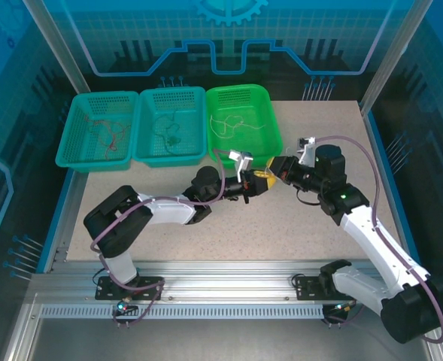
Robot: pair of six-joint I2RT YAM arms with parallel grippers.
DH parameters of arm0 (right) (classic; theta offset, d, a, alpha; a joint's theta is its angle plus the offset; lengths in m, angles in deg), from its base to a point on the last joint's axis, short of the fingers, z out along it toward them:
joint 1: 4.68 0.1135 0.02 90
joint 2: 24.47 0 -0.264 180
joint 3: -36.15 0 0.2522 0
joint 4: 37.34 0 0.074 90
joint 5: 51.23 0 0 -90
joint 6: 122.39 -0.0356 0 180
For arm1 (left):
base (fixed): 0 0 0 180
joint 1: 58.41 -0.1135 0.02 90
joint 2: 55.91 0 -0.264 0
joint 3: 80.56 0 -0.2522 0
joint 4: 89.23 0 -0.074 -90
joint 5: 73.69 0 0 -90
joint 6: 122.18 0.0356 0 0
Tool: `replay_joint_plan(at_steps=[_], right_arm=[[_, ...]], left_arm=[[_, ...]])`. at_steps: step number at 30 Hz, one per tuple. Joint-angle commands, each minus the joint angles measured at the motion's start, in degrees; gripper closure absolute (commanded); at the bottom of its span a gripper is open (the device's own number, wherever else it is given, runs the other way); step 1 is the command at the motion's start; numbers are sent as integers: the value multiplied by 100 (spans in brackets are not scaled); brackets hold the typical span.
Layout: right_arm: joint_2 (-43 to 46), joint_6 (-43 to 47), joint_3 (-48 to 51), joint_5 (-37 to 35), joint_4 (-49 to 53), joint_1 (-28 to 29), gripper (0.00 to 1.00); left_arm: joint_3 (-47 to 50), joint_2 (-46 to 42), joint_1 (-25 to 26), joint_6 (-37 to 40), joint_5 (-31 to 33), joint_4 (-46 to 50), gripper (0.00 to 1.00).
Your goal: Untangle the cables
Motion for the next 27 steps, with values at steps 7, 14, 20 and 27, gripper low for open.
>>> replay_joint_plan(at_steps=[7,14,20,27], right_arm=[[402,314,419,-33,416,-432,89],[346,460,453,177,217,-514,100],[456,778,426,-62,855,-1187,99],[316,518,795,661,-179,-1091,100]], left_arm=[[386,-629,-145,112,614,-189,100],[597,-787,-147,249,742,-19,100],[815,-2024,-369,1280,1297,1696,100],[88,-1776,-198,1835,1571,2394,100]])
